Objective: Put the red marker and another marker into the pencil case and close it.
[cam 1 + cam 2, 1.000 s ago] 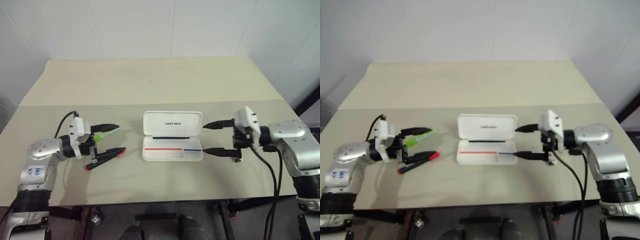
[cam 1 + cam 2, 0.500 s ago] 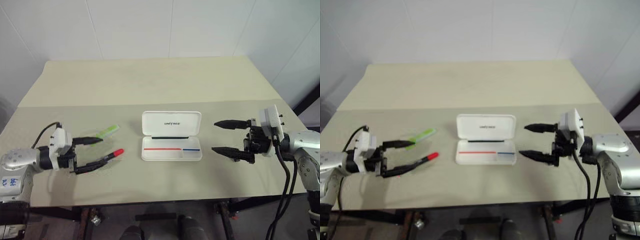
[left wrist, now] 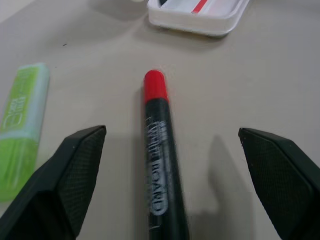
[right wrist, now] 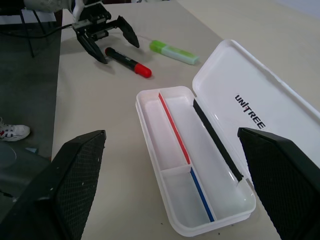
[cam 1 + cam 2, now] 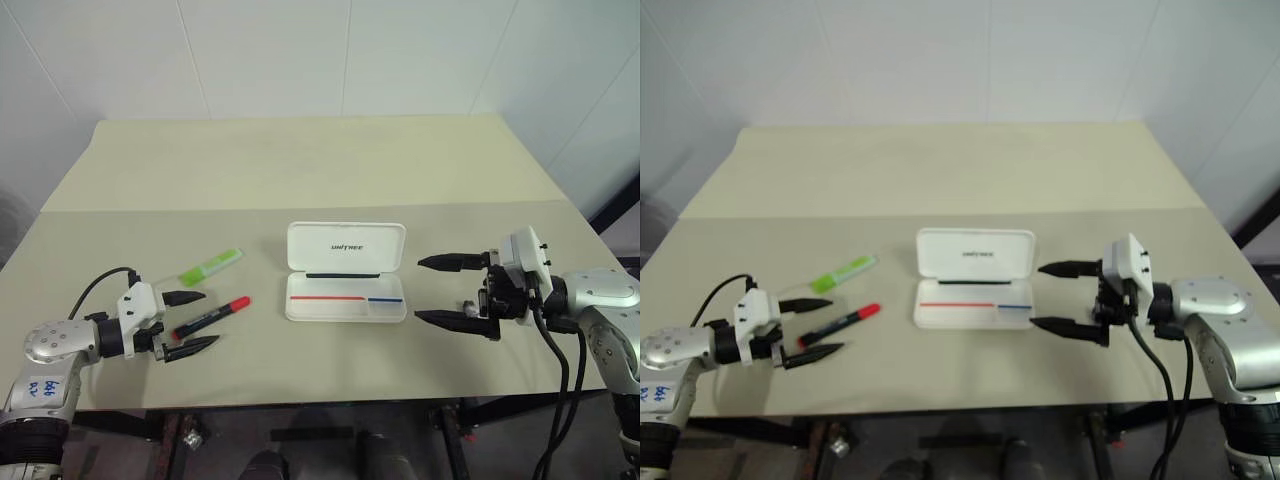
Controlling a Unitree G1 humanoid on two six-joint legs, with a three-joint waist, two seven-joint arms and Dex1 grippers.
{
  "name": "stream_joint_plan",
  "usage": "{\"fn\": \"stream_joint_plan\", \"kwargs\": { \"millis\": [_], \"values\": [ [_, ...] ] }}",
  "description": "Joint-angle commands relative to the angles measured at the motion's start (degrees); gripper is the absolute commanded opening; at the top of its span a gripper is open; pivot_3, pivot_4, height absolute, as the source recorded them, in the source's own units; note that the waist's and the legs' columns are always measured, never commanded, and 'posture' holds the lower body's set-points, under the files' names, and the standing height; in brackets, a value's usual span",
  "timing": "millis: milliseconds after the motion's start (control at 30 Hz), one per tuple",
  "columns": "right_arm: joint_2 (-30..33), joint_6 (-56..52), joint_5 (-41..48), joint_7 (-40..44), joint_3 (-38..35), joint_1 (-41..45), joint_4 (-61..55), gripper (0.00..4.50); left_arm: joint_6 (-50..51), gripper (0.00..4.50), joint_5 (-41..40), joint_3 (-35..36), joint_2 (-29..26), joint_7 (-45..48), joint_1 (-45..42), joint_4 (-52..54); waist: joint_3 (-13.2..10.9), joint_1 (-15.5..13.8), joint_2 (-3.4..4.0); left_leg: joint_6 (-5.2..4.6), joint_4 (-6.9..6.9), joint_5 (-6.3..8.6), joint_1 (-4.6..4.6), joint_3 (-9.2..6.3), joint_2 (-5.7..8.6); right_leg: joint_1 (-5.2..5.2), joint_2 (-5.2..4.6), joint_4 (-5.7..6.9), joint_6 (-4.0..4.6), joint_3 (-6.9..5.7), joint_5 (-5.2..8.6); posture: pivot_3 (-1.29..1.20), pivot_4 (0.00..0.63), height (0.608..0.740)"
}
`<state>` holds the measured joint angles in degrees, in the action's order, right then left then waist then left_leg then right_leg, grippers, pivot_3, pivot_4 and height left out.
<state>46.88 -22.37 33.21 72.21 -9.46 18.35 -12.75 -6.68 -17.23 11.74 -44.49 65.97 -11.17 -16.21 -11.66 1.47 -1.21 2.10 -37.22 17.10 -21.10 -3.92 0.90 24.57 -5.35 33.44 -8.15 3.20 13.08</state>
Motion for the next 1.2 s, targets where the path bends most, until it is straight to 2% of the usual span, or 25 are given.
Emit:
{"fn": "stream_joint_plan", "kwargs": {
  "millis": [33,233,267,333,667,933,1200],
  "values": [
    [0.6,0.4,1.3,-0.5,-1.5,-0.8,-2.4,4.47,-2.3,4.50,1.4,-0.7,0.8,-1.2,-2.1,-2.9,0.0,0.0,0.00,0.00,-0.01,0.00,-0.01,0.00,0.01,0.00,0.00,0.00,0.00,0.00,0.00,0.00,0.150,0.740],
    [0.6,-0.1,1.6,-1.7,-1.6,-1.7,-3.5,4.47,-4.2,4.50,2.0,-2.8,2.9,-0.4,-4.2,-7.8,0.0,0.0,-0.01,0.00,0.00,0.00,0.01,0.00,0.01,-0.01,0.00,0.01,-0.02,0.00,-0.01,0.00,0.150,0.740],
    [0.6,0.0,1.6,-1.9,-1.8,-1.8,-3.5,4.50,-4.1,4.32,1.9,-2.9,3.1,-0.1,-4.5,-8.0,0.0,0.0,-0.01,0.00,-0.01,0.00,0.00,0.00,0.01,-0.01,0.00,0.02,-0.02,0.00,-0.01,0.00,0.150,0.740],
    [0.8,0.2,1.5,-2.2,-2.0,-1.9,-3.5,4.50,-3.8,3.91,1.6,-3.2,3.2,0.3,-4.8,-8.3,0.0,0.0,-0.01,0.00,-0.03,0.00,0.02,0.00,0.01,-0.02,0.00,0.04,-0.02,0.00,-0.01,0.00,0.150,0.740],
    [1.0,1.9,0.6,-2.2,-2.3,-2.4,-2.4,4.50,-3.5,0.60,1.4,-3.5,3.6,0.4,-5.0,-7.9,0.0,0.0,-0.01,0.00,-0.09,-0.01,0.05,-0.01,0.01,-0.03,0.00,0.12,-0.01,0.01,-0.01,0.00,0.150,0.740],
    [0.7,4.0,0.0,-1.4,-1.7,-2.5,0.0,4.50,-2.5,0.59,-0.4,-2.9,3.3,0.4,-5.7,-2.7,0.0,0.0,-0.01,0.00,-0.07,-0.01,0.03,-0.01,0.02,-0.03,-0.01,0.09,-0.02,0.01,-0.01,0.00,0.150,0.740],
    [0.6,6.4,-0.9,-1.0,-1.5,-2.4,2.8,4.50,3.3,0.59,-3.5,-3.7,1.4,2.1,-9.7,7.8,0.0,0.0,-0.02,0.00,-0.06,-0.01,-0.01,-0.01,0.02,-0.02,-0.01,0.05,-0.03,0.00,-0.01,0.00,0.150,0.740]
  ]
}}
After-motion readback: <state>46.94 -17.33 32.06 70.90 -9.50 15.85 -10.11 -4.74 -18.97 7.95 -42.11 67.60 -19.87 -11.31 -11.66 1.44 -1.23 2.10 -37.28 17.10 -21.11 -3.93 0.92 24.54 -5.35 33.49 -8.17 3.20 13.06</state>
